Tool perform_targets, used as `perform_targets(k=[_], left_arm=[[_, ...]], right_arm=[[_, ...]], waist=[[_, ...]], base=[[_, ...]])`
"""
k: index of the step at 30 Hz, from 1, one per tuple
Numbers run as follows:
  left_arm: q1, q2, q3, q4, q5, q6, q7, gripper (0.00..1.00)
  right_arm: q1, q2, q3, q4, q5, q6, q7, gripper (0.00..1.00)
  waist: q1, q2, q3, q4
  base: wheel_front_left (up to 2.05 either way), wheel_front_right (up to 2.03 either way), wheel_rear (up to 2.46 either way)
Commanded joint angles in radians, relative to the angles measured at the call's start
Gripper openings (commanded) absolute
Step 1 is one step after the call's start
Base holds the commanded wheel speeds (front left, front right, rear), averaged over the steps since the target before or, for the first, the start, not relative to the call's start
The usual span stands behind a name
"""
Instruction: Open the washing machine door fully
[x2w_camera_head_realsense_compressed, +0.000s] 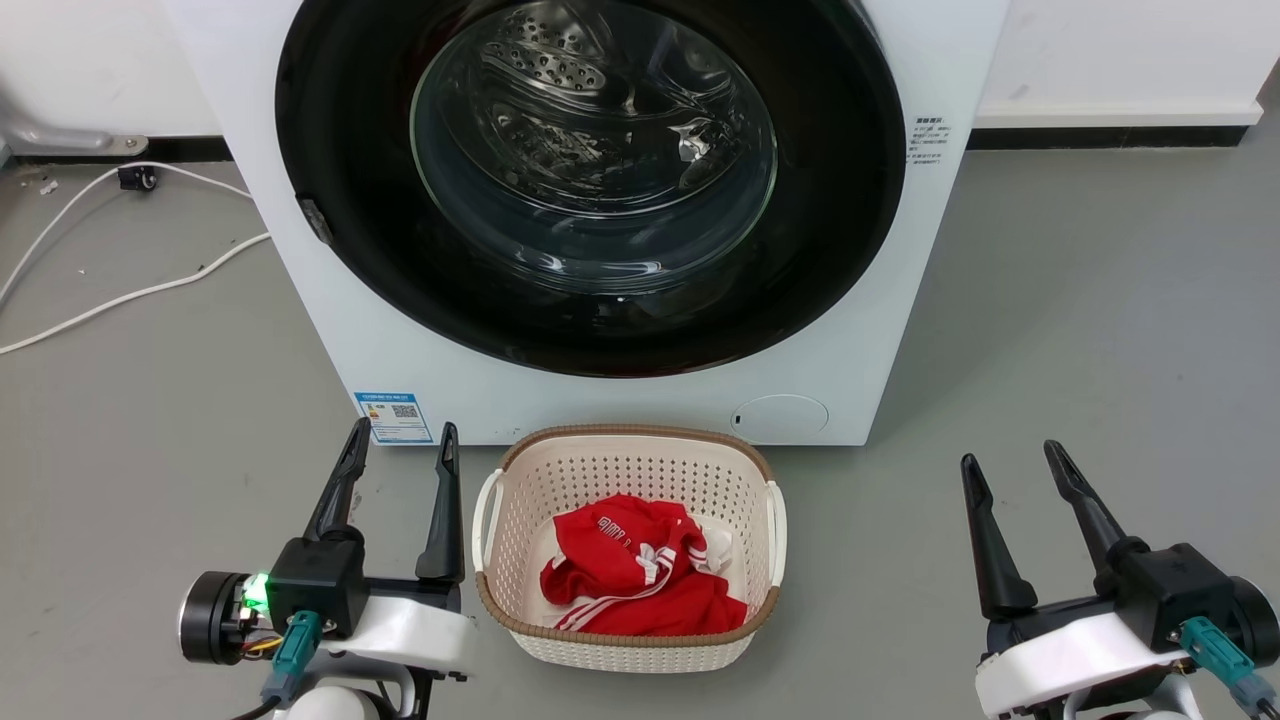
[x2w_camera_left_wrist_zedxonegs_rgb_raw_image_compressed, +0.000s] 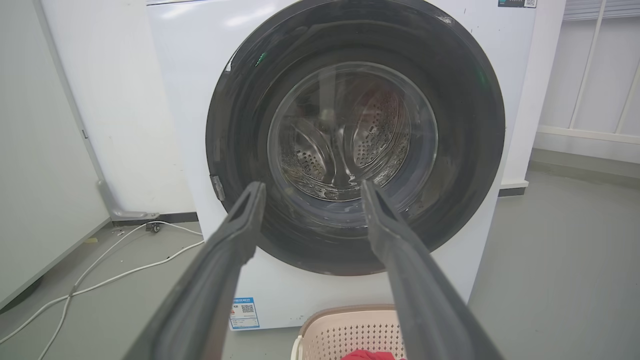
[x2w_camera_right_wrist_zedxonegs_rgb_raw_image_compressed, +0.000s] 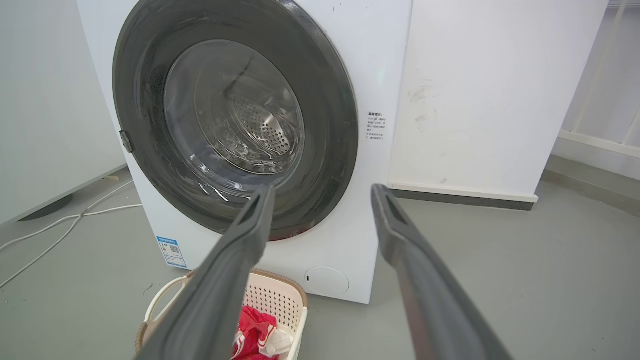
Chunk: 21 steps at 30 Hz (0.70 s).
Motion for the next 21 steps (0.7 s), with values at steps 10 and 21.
perform_targets(k=[10, 21], left_arm=[[0.002, -0.012, 0.017, 0.003, -0.005, -0.015, -0.007, 1.00], [0.000, -0.020, 0.026, 0.008, -0.002, -0.022, -0.006, 1.00]], right_arm=[[-0.007, 0.004, 0.002, 0.007, 0.009, 0.000, -0.006, 1.00], [-0.014, 0.004, -0.002, 0.013, 0.017, 0.000, -0.003, 0.05]], waist=[[0.0000, -0.0001, 0.003, -0.001], [0.0000, -0.0001, 0.010, 0.000]], base=[[0.00, 0.00, 0.00], [0.00, 0.00, 0.00]])
